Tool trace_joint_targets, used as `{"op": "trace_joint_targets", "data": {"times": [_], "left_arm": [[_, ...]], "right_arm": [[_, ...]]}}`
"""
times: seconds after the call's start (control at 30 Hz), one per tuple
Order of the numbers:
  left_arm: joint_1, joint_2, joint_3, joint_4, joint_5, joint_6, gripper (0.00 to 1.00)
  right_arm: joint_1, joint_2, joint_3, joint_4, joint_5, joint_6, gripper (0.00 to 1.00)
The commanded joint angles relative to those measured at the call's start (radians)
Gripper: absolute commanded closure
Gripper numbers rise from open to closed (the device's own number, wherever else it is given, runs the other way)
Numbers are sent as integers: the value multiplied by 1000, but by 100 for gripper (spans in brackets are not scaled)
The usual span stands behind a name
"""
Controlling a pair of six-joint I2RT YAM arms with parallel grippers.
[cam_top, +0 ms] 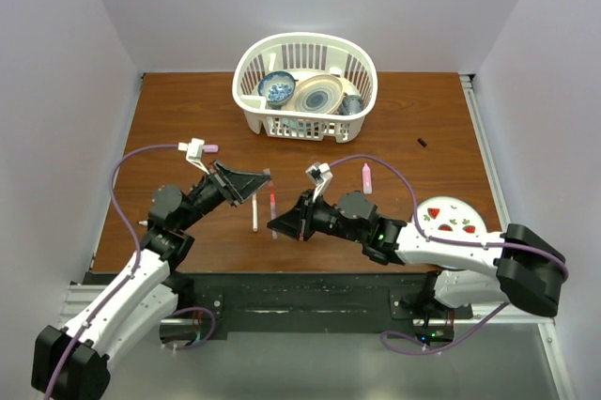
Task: Insert the pens into the pen caps
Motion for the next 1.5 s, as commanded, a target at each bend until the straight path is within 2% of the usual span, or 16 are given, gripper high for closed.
{"op": "trace_joint_targets", "data": {"times": [0.0, 0.8, 1.2, 1.47], "left_arm": [[-8, -22, -7, 53, 21, -1, 100], [-8, -45, -12, -20, 13, 65, 100], [-8, -108, -36, -97, 81, 73, 100], [-8, -133, -45, -152, 145, 117, 100]], "right_arm": [[6, 5, 56, 49, -8, -9, 100], [16, 0, 81, 13, 15, -32, 100], [16, -27, 116, -43, 55, -89, 100], [16, -50, 185, -141, 99, -146, 100]]}}
